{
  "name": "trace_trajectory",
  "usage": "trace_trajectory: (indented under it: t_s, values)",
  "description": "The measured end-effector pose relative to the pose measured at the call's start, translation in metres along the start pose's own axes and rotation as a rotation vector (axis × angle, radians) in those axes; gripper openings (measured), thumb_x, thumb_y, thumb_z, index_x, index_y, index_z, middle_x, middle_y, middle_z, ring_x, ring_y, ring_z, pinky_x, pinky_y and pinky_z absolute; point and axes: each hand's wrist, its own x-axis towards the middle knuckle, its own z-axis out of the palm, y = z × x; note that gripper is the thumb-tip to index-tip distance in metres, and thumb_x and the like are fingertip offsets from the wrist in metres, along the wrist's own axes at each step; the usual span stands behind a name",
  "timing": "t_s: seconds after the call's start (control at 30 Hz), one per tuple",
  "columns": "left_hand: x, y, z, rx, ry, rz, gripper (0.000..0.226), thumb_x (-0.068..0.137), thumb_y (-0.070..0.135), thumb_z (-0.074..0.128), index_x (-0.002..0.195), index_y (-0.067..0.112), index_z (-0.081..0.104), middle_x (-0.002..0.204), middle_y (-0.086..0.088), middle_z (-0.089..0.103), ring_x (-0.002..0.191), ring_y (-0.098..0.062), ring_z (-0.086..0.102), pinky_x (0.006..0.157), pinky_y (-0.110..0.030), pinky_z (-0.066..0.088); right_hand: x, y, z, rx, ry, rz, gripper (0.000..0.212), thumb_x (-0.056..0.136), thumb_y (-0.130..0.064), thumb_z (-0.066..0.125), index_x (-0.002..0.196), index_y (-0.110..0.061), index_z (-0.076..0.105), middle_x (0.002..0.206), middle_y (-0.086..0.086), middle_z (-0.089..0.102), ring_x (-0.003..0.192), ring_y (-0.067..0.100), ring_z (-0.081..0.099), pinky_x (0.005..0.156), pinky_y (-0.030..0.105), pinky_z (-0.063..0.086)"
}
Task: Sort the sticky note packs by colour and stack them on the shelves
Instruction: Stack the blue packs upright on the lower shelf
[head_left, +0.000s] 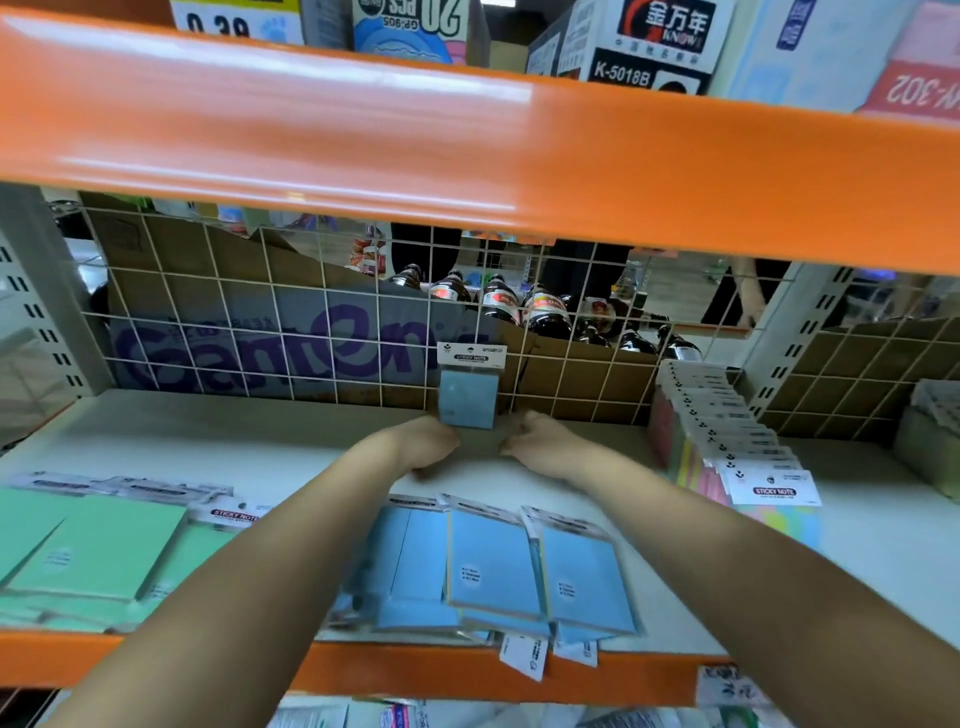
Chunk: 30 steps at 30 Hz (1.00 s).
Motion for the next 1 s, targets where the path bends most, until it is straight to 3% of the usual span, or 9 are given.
trace_trajectory:
  t_s: [0.07, 0.2, 0.27, 0.37, 0.43, 0.53, 0.73, 0.9, 1.0]
  values:
    - [-0.013, 0.006, 0.0, 0.045, 0.021, 0.035, 0.031, 0.099, 0.017, 0.037, 0.126, 0.013, 0.051, 0.117, -0.006, 0.054, 0.099, -0.019, 0.047, 0.083, -0.026, 0.036, -0.015, 0.006, -0.011, -0.17, 0.008, -0.045, 0.038, 0.094, -0.019, 0.051, 0.132, -0.015, 0.049, 0.128, 0.006, 0.056, 0.103, 0.022, 0.06, 0.079, 0.033, 0.052]
    - [-0.024, 0.015, -0.003, 0.214, 0.095, -0.041, 0.036, 0.092, 0.02, 0.043, 0.125, 0.009, 0.053, 0.117, -0.01, 0.06, 0.089, -0.023, 0.06, 0.069, -0.029, 0.045, -0.039, 0.029, -0.027, -0.482, 0.001, -0.027, 0.029, 0.092, -0.03, 0.053, 0.108, -0.009, 0.064, 0.106, 0.008, 0.065, 0.093, 0.023, 0.063, 0.074, 0.034, 0.051]
    - [-0.033, 0.018, -0.001, 0.343, 0.099, -0.06, 0.042, 0.09, 0.022, 0.045, 0.131, 0.012, 0.049, 0.12, -0.01, 0.057, 0.097, -0.026, 0.061, 0.076, -0.032, 0.049, -0.049, 0.037, -0.027, -0.442, 0.027, -0.055, 0.026, 0.089, -0.036, 0.059, 0.09, -0.01, 0.064, 0.086, 0.002, 0.064, 0.079, 0.017, 0.06, 0.065, 0.029, 0.046]
    - [-0.051, 0.021, 0.005, 0.475, 0.105, -0.053, 0.024, 0.088, 0.025, 0.049, 0.106, 0.011, 0.057, 0.086, -0.003, 0.056, 0.084, -0.022, 0.056, 0.07, -0.03, 0.045, -0.064, 0.039, -0.02, -0.252, -0.032, -0.092, 0.033, 0.088, -0.039, 0.064, 0.069, -0.014, 0.055, 0.06, -0.001, 0.053, 0.057, 0.013, 0.049, 0.052, 0.023, 0.037]
    - [-0.064, 0.023, 0.007, 0.491, 0.134, -0.092, 0.014, 0.085, 0.025, 0.051, 0.087, 0.012, 0.056, 0.072, -0.001, 0.055, 0.075, -0.021, 0.057, 0.065, -0.026, 0.043, -0.072, 0.037, -0.012, -0.088, -0.11, -0.076, 0.035, 0.087, -0.04, 0.066, 0.071, -0.01, 0.058, 0.059, 0.006, 0.058, 0.05, 0.015, 0.05, 0.05, 0.021, 0.04]
    - [-0.083, 0.026, 0.01, 0.494, 0.126, -0.126, 0.023, 0.081, 0.029, 0.052, 0.07, 0.011, 0.061, 0.058, -0.001, 0.064, 0.053, -0.017, 0.062, 0.057, -0.021, 0.046, -0.081, 0.029, -0.003, -0.003, -0.151, -0.052, 0.039, 0.085, -0.043, 0.069, 0.075, -0.007, 0.059, 0.059, 0.011, 0.061, 0.044, 0.016, 0.055, 0.046, 0.021, 0.045]
    - [-0.097, 0.029, 0.018, 0.289, -0.124, -0.261, 0.043, 0.081, 0.042, 0.066, 0.076, 0.001, 0.057, 0.065, -0.013, 0.061, 0.047, -0.025, 0.062, 0.047, -0.025, 0.053, -0.09, 0.017, 0.008, -0.043, -0.241, 0.061, 0.051, 0.076, -0.053, 0.074, 0.079, -0.008, 0.05, 0.069, 0.016, 0.071, 0.056, 0.024, 0.069, 0.047, 0.022, 0.051]
    - [-0.095, 0.029, 0.019, 0.157, -0.119, -0.273, 0.037, 0.087, 0.032, 0.065, 0.074, 0.0, 0.054, 0.055, -0.016, 0.06, 0.045, -0.025, 0.061, 0.053, -0.03, 0.056, -0.089, 0.016, 0.011, -0.023, -0.206, 0.094, 0.056, 0.075, -0.052, 0.075, 0.086, 0.002, 0.062, 0.07, 0.011, 0.073, 0.06, 0.021, 0.071, 0.053, 0.023, 0.055]
    - [-0.094, 0.032, 0.016, 0.095, -0.075, -0.257, 0.035, 0.088, 0.028, 0.065, 0.073, -0.002, 0.053, 0.039, -0.013, 0.056, 0.035, -0.022, 0.058, 0.046, -0.029, 0.054, -0.086, 0.017, 0.011, 0.072, -0.206, 0.152, 0.059, 0.074, -0.049, 0.076, 0.097, 0.005, 0.067, 0.078, 0.011, 0.074, 0.065, 0.021, 0.073, 0.055, 0.024, 0.056]
